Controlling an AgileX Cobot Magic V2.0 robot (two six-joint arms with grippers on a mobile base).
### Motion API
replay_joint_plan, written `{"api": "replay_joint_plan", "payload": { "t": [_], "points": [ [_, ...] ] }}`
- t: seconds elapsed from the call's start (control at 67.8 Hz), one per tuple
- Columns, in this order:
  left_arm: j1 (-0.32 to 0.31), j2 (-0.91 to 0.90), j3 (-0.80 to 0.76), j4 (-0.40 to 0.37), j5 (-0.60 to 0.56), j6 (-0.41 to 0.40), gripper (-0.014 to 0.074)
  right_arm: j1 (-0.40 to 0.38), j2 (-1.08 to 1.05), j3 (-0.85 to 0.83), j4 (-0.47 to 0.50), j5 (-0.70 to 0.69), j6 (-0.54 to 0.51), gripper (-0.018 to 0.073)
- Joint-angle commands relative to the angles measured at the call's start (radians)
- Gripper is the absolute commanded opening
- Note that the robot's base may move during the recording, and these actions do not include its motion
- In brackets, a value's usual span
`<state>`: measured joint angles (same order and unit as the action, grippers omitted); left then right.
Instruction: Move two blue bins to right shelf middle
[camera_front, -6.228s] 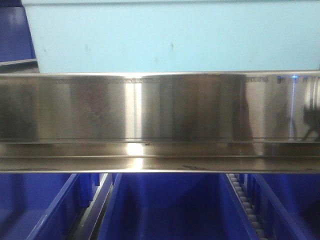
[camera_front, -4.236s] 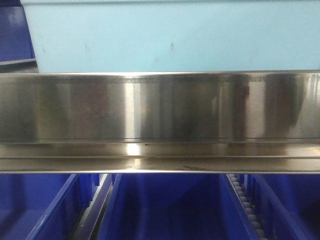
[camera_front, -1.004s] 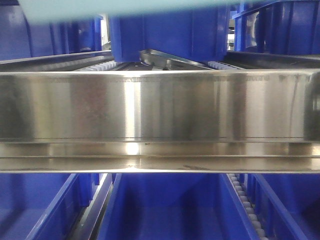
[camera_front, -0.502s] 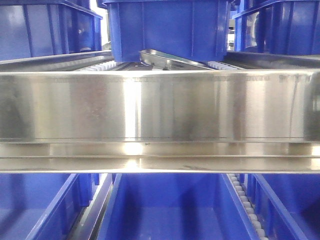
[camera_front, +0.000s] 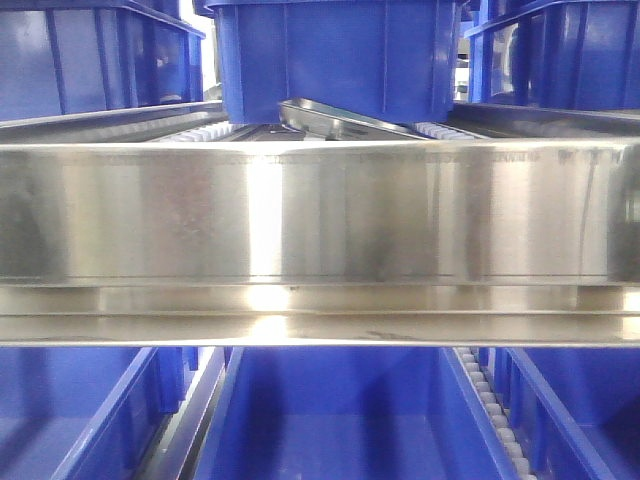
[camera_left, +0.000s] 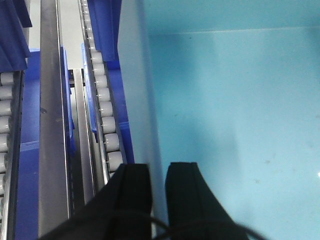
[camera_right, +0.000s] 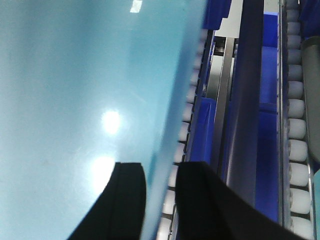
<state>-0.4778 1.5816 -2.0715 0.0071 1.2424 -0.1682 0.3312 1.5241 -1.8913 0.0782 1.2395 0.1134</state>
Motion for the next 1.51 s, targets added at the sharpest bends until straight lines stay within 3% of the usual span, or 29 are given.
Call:
{"api": "replay_joint_plan", "payload": {
  "t": [0.0, 1.491],
  "points": [
    [-0.005, -0.024, -0.019, -0.066, -0.021, 0.008, -0.0111, -0.004, 0.000, -0.004, -0.051, -0.059, 0.019, -0.0153],
    [-0.005, -0.024, -0.019, -0.066, -0.064, 0.008, -0.0111, -0.004, 0.000, -0.004, -0.051, -0.065, 0.019, -0.0153]
  ]
}}
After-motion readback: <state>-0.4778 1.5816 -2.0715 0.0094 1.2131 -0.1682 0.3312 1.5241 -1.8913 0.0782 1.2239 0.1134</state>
